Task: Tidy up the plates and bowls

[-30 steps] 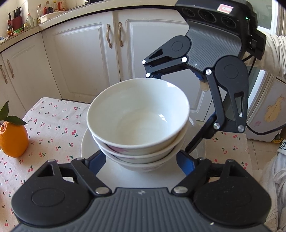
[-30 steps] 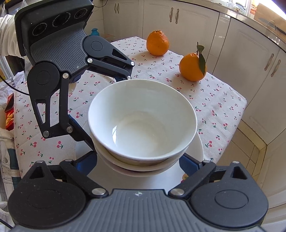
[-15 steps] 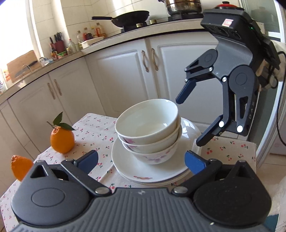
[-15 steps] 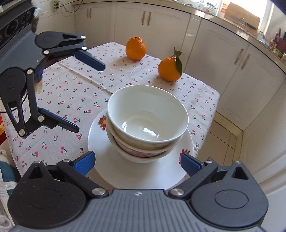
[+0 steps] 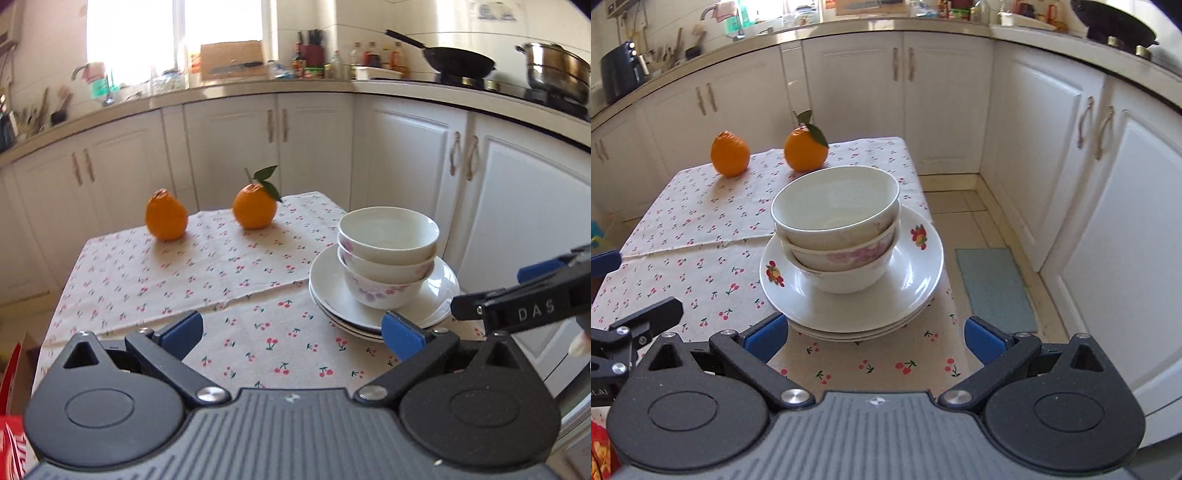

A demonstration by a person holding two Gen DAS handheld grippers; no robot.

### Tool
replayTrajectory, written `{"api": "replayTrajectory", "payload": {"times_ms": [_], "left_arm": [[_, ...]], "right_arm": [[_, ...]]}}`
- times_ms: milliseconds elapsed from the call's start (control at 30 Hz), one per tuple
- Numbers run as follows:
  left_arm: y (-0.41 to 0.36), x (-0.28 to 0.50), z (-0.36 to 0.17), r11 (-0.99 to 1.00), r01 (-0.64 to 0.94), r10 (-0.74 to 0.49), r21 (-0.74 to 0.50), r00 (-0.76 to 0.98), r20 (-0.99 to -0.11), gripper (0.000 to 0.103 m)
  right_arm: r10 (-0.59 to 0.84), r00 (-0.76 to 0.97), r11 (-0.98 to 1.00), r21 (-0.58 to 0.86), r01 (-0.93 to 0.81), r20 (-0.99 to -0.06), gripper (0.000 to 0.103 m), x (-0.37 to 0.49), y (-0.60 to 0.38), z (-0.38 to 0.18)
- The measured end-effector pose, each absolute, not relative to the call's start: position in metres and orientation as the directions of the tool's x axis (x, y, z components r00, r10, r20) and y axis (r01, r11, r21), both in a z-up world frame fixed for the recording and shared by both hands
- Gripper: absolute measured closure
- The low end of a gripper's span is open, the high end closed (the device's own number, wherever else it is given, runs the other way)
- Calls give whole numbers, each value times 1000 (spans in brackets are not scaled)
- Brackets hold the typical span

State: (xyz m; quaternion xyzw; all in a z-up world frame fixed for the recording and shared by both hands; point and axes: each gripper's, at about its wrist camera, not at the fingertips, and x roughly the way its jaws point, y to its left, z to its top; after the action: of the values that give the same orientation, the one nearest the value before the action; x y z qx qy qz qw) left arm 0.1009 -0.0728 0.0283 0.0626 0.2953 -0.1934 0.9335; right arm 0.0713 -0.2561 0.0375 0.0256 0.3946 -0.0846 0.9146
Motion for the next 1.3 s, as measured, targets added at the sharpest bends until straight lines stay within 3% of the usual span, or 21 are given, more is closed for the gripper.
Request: {"api": "replayTrajectory", "payload": {"times_ms": [133, 433, 1300], "left_arm": [[-60, 97, 34, 946, 322, -277, -40, 736, -618, 1], [-58, 84, 45, 960, 281, -230, -10, 764, -603, 1], [-63, 87, 44, 970, 242, -182, 18, 775, -605, 1]], "right_arm": [[-151, 699, 984, -38, 174, -699, 0, 57, -243, 50], [-154, 734, 986, -56, 157, -662, 0, 49, -227, 65], [-151, 735, 988, -69, 141, -661, 0, 51, -222, 64]]}}
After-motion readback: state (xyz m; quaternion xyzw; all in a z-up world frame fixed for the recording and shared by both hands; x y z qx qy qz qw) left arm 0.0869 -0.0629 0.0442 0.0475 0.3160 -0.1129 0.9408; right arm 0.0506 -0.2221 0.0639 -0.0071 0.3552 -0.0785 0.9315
